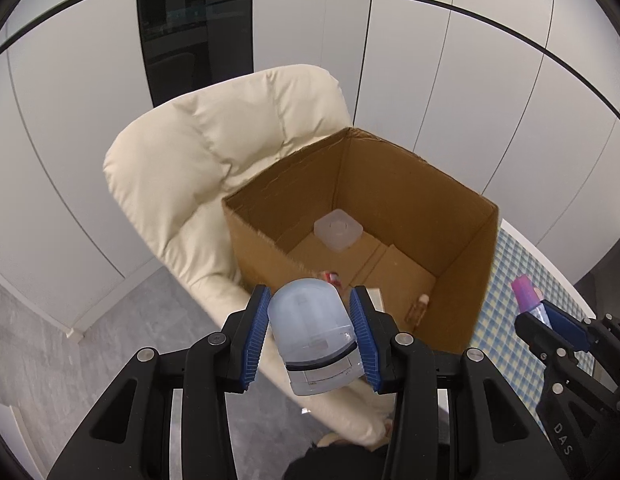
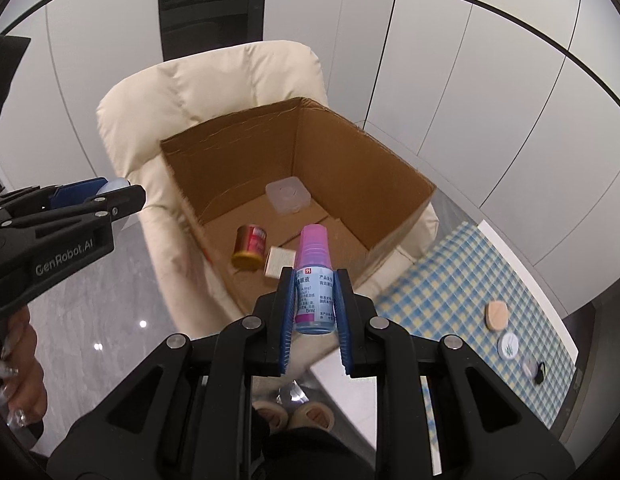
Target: Organize objects
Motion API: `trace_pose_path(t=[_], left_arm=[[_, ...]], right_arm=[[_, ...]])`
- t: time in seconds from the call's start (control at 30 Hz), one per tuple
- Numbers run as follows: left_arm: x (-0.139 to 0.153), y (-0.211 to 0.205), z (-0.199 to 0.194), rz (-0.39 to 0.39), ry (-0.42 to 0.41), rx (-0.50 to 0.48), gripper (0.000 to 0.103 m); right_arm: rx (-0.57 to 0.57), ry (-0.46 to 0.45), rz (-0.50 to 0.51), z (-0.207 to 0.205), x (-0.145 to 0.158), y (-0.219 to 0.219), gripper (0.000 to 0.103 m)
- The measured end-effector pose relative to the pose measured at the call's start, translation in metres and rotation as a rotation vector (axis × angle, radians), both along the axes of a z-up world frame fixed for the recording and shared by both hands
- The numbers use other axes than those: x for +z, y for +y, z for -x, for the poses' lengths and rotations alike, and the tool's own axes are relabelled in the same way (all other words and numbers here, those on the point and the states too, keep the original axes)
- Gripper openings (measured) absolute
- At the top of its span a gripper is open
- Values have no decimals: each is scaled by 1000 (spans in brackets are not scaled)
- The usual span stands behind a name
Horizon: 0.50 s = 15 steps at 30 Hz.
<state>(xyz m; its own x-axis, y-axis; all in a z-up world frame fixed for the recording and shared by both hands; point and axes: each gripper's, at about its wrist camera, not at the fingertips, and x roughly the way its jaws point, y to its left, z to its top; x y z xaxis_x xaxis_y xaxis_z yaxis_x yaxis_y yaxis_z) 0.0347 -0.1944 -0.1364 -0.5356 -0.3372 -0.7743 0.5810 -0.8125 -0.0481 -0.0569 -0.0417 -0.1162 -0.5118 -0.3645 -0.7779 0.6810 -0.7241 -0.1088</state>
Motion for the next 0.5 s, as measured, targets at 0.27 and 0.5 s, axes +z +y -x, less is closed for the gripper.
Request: trace_pose_path(t=[0.27, 0.5], left_arm=[[-9, -19, 46, 26, 0, 4, 41], [-23, -32, 83, 47, -25, -5, 41]], right_arm=[[-1, -22, -14, 48, -27, -29, 20], [-14, -36, -16, 80, -47, -43, 20]])
